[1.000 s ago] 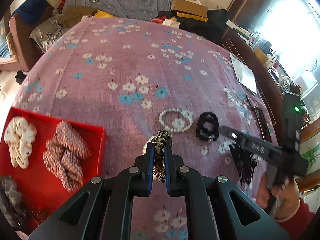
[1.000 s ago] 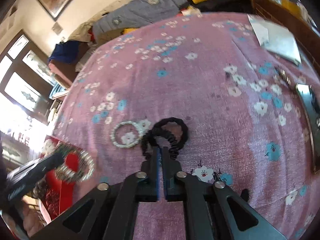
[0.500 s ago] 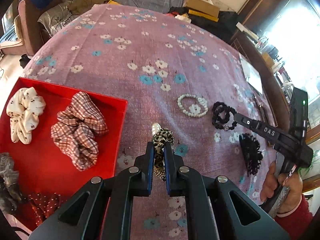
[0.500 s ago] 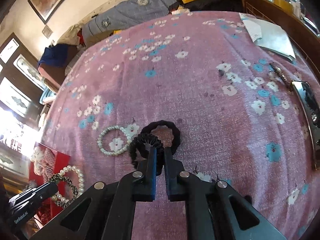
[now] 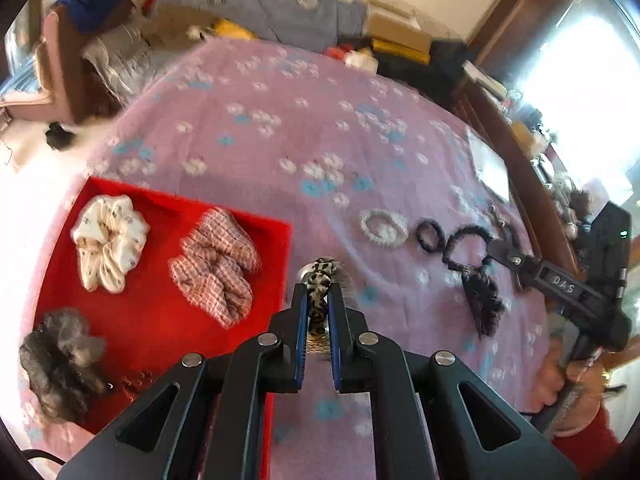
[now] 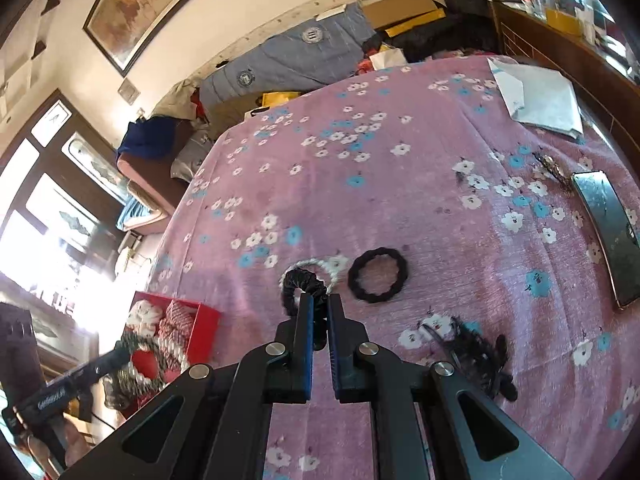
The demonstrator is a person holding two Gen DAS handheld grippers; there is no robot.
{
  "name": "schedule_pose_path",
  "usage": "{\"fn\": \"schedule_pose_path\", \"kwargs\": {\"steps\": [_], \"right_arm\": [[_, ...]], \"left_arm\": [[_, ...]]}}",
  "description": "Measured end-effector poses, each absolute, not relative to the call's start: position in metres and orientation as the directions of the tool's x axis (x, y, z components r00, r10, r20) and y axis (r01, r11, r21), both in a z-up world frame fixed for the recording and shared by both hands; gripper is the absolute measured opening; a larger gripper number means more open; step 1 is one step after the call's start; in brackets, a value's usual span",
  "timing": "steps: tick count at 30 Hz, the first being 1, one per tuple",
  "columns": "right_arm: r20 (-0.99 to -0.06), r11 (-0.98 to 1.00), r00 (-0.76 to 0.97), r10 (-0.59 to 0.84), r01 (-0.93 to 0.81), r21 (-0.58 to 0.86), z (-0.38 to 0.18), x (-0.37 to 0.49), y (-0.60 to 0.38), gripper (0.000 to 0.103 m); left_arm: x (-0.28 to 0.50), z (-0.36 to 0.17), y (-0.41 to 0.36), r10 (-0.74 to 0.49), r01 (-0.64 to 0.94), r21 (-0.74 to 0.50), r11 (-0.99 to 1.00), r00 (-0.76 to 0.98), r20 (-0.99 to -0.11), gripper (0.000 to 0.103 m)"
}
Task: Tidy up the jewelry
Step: 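Lift the leopard bracelet with left tool while right tool holds the black hair tie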
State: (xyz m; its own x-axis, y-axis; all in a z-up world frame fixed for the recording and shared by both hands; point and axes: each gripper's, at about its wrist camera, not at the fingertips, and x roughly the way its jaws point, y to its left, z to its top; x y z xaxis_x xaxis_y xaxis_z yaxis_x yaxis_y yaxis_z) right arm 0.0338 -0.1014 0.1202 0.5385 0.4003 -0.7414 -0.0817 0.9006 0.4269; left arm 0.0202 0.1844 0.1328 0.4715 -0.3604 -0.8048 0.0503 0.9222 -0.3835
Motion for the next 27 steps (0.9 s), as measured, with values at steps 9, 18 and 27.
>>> {"fn": "schedule_pose_path", "kwargs": {"steps": [9,18,27], "right_arm": [[-0.728,0.888,0.546,0.415,-0.069,0.455,0.124,0.012,-0.098,0.008],[-0.712,0.871,0.549,0.439,-0.064,0.488,0.128,-0.002,-0.101,0.008],[-0.73,0.879,0.521,0.441,-0.085,0.47,0.121,-0.011,-0.08,0.008]], "left_arm": [[0.01,0.186,0.163,-0.459,0.219,-0.407,0.887,0.515,-0.724,0.009],[0.005,0.183,0.193,-0.407,0.149,-0.389,0.909,0.518,-0.752,0.009],[-0.008,0.169,0.169,-0.574,0.288,-0.497,0.819,0.386,-0.722,0.01]]}}
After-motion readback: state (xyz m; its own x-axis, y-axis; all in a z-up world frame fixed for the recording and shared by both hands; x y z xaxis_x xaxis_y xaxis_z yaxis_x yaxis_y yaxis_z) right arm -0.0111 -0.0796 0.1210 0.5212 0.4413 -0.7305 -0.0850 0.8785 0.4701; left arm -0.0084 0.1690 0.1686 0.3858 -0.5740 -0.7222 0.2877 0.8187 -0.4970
